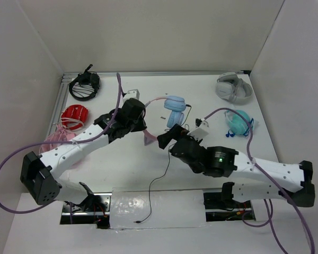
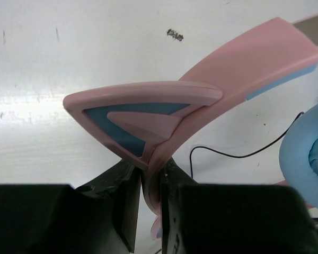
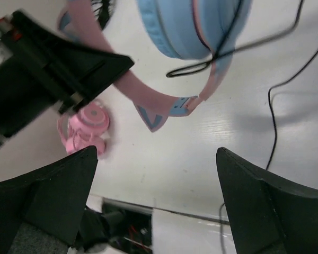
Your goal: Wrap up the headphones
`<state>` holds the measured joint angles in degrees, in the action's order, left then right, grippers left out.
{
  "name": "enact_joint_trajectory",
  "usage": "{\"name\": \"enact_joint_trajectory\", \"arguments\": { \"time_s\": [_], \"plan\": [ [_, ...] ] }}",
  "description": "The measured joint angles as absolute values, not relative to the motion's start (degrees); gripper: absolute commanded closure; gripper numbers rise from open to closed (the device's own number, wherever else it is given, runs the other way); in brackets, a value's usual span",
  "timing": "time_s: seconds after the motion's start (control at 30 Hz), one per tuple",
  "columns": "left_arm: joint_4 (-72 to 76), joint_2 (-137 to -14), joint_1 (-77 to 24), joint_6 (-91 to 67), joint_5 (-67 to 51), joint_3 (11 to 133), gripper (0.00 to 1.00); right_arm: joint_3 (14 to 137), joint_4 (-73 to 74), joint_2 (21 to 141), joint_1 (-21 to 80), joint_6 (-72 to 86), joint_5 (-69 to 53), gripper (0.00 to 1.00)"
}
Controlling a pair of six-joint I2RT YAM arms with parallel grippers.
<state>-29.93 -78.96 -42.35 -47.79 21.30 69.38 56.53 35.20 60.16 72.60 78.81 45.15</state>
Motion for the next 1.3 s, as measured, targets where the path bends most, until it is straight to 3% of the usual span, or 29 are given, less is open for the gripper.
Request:
{"name": "enact_joint_trajectory", "arguments": {
  "time_s": [0.3,0.43,0.57,0.7,0.93,1.17,1.3],
  "plan": [
    [-29.8,-79.8,-33.8,-32.7,13.0,78.0,1.00,48.9,33.3,46.0,70.5,52.9,46.5,0.00],
    [-30.1,-79.9,-30.4,-30.2,12.3,85.9,1.00,39.0,27.6,41.0,63.2,45.6,45.1,0.00],
    [-30.2,-79.8,-29.4,-29.1,10.8,92.5,1.00,29.3,15.3,38.8,54.3,35.4,35.8,0.00],
    [-30.6,-79.8,-29.4,-28.9,9.1,96.1,1.00,26.9,1.6,44.3,46.3,24.3,23.1,0.00],
    [-34.4,-80.4,-29.4,-28.9,8.1,99.7,1.00,30.2,-13.3,61.7,45.3,9.8,6.4,0.00],
    [-36.0,-82.7,-29.4,-28.9,7.3,108.4,1.00,29.9,-21.0,67.5,45.6,7.1,-1.3,0.00],
    [-36.2,-82.7,-29.5,-29.2,6.0,109.8,1.00,30.4,-22.3,72.6,45.7,6.8,-4.0,0.07]
  ]
}}
